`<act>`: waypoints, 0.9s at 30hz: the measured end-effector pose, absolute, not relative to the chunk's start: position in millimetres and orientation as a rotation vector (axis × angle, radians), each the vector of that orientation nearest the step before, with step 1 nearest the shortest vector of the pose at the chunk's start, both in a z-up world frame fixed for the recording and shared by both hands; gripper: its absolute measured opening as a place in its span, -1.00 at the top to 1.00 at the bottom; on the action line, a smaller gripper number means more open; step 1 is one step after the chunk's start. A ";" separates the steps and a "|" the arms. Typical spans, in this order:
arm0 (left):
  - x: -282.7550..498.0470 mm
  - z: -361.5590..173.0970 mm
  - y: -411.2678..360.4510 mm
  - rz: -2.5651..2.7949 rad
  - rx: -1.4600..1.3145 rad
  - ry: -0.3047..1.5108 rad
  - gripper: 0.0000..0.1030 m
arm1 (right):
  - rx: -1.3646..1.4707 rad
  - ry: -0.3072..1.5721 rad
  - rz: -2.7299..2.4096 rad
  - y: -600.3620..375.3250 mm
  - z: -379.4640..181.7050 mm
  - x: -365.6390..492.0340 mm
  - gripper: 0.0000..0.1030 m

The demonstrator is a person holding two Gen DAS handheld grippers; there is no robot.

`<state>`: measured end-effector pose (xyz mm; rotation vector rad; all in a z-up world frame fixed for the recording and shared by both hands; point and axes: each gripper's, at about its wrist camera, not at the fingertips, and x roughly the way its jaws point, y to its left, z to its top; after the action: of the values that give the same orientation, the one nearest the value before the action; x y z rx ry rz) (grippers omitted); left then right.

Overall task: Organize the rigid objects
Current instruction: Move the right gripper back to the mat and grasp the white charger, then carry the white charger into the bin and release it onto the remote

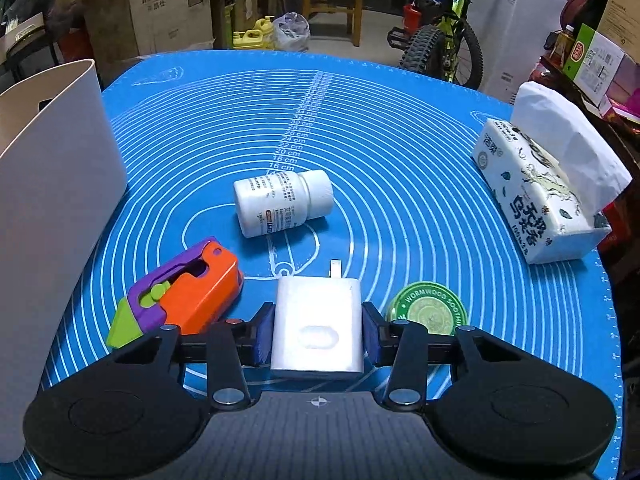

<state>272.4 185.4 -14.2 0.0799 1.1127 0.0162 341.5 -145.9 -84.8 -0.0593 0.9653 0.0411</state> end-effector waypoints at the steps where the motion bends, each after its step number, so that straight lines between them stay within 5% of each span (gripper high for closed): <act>1: 272.6 -13.9 185.5 0.016 0.079 1.113 0.84 | -0.067 0.958 0.035 -145.7 -82.8 340.3 0.03; 13: 272.9 -13.3 185.6 0.015 0.079 1.113 0.84 | -0.047 0.767 0.085 -132.3 -11.7 319.7 0.03; 27: 272.8 -12.4 185.6 0.017 0.078 1.112 0.84 | -0.215 0.660 0.447 1.6 45.3 316.6 0.03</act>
<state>272.8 185.6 -12.4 0.0783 1.1125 0.0171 316.6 1.6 45.3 -0.2151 0.6596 0.4474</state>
